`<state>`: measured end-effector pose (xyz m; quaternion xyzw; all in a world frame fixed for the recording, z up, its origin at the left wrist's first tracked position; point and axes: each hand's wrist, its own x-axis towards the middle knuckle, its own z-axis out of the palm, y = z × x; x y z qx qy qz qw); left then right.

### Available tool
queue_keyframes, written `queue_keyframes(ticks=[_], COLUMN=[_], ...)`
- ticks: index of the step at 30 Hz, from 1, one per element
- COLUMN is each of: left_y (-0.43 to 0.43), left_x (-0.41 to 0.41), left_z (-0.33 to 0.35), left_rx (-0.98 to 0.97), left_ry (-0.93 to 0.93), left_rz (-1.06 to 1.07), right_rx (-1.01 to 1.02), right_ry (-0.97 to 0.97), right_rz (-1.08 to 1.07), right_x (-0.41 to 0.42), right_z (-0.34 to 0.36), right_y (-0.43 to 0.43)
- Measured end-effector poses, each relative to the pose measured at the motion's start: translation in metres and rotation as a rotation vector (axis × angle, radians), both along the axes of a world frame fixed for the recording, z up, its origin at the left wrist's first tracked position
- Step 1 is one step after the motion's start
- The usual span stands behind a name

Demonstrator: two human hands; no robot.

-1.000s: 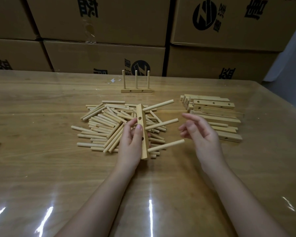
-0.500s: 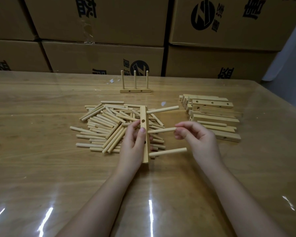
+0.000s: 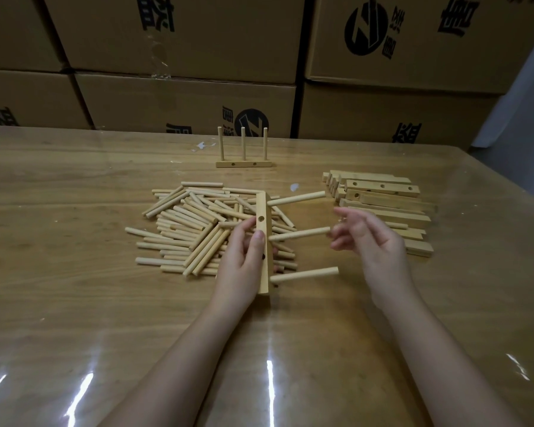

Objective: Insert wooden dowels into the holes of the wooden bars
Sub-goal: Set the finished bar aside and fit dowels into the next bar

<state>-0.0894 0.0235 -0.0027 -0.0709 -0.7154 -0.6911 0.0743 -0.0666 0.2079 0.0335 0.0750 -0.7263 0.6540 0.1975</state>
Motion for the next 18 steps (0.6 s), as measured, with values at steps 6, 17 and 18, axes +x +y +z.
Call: queue_keyframes(ticks=[6, 17, 18], left_y=[0.0027, 0.0015, 0.0014], left_x=[0.0034, 0.0057, 0.0054], left_z=[0.0021, 0.0061, 0.0065], left_rx=[0.054, 0.078, 0.112], left_ry=[-0.045, -0.092, -0.095], left_rz=[-0.118, -0.282, -0.271], right_rx=[-0.011, -0.073, -0.07], right_ry=[0.011, 0.07, 0.073], right_rz=[-0.106, -0.094, -0.097], right_x=[-0.0045, -0.002, -0.0028], right_z=[-0.0042, 0.0016, 0.0008], right_y=[0.0034, -0.0016, -0.0015])
